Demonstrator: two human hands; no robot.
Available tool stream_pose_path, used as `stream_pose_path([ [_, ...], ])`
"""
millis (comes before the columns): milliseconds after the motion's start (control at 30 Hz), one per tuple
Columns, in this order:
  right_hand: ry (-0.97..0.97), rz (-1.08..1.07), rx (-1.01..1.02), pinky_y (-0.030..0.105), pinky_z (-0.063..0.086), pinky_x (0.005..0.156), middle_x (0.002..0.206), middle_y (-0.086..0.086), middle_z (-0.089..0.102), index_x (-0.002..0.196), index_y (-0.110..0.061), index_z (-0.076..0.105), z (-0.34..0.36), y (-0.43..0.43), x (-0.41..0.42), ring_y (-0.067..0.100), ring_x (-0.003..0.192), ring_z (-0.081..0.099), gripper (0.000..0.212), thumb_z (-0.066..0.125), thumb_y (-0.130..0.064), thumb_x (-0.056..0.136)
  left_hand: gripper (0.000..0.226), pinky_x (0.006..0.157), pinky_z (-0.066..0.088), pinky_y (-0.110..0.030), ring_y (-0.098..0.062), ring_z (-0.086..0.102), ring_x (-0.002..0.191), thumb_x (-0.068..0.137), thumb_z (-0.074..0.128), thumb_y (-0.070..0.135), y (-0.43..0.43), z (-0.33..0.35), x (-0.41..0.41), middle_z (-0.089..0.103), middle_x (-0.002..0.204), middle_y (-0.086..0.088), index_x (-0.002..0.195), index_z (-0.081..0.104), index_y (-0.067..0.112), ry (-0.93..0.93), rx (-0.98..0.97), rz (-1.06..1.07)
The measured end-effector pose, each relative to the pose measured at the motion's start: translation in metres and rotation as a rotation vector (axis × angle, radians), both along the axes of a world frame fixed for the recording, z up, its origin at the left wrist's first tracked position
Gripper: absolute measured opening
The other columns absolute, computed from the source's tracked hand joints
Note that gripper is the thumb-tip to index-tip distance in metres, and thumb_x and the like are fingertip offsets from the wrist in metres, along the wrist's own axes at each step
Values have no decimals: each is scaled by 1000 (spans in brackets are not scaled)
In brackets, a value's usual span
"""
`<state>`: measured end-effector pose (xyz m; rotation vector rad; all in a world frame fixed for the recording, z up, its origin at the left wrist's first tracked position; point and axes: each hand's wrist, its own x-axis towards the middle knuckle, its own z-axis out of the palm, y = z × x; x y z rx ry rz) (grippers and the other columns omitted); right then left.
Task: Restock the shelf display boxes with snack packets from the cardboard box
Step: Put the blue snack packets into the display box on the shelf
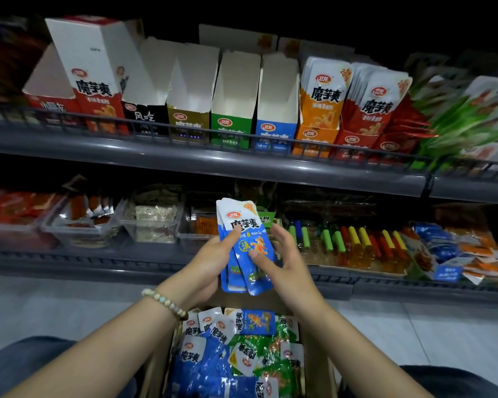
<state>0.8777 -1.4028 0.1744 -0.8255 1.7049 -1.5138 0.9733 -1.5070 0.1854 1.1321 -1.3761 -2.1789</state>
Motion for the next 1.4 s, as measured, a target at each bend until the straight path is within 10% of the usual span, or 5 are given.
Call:
stream_pose_path([
  [200, -343, -1, 90, 48, 47, 91, 110, 17, 69, 109, -16, 67, -9, 0, -1, 31, 94, 61, 32, 74, -19, 78, 27, 55, 53, -17, -3, 70, 68, 98, 45, 37, 11, 2, 4, 73, 76, 11, 100, 66, 21, -8, -198, -57],
  [367, -502, -89, 67, 54, 41, 104, 117, 6, 68, 129, -15, 55, -11, -3, -3, 29, 114, 61, 93, 90, -39, 46, 32, 69, 52, -19, -6, 67, 81, 103, 32, 35, 9, 10, 6, 70, 97, 4, 99, 61, 22, -93, -279, -26],
  [667, -520, -28, 7, 34, 59, 72, 108, 12, 71, 112, -9, 61, -2, -2, -12, 21, 87, 70, 24, 61, -8, 88, 21, 74, 54, -35, -18, 66, 86, 99, 45, 37, -13, -4, 9, 67, 100, -1, 106, 55, 20, -216, -246, 47],
  [967, -610, 95, -53, 40, 56, 84, 115, 16, 67, 120, -9, 59, 12, -2, -7, 27, 98, 66, 42, 63, -19, 78, 134, 87, 55, -45, -25, 70, 94, 19, 90, 60, -9, 4, 5, 66, 113, -6, 132, 30, 24, -57, -73, 67],
  [1400, -243, -50, -45, 19, 52, 57, 106, 2, 71, 121, -16, 55, 8, -3, -1, 11, 82, 70, 28, 56, -12, 93, 38, 66, 58, -25, -6, 71, 73, 101, 30, 43, -1, 3, 3, 74, 78, 8, 97, 63, 23, 32, -173, -90],
])
